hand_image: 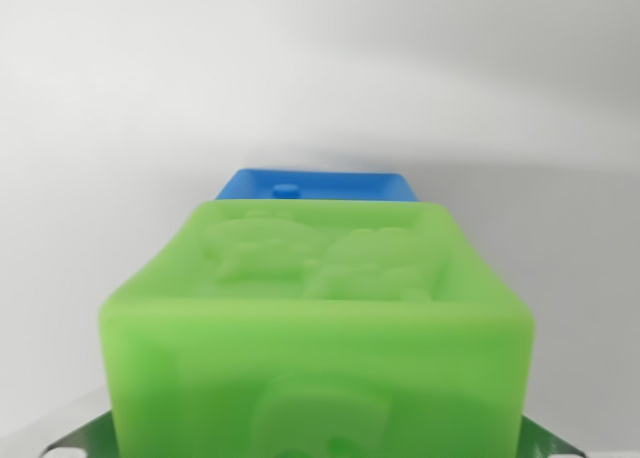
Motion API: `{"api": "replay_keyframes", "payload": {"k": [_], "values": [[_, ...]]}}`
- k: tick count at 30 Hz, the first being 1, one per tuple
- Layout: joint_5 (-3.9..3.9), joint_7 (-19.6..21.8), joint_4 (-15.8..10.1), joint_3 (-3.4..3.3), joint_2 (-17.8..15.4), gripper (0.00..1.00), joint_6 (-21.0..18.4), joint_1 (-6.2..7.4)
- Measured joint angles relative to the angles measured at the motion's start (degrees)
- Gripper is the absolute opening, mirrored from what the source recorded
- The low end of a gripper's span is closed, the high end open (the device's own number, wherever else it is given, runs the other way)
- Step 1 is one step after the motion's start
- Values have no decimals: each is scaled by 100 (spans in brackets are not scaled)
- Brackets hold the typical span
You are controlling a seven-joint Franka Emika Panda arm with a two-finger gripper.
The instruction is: Stack cube
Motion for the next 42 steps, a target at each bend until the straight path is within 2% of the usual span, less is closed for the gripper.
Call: {"api": "replay_keyframes", "payload": {"k": [35, 42], "values": [[0, 0, 3, 0, -4, 100, -4, 0], [0, 0, -4, 0, -96, 100, -76, 0]]}}
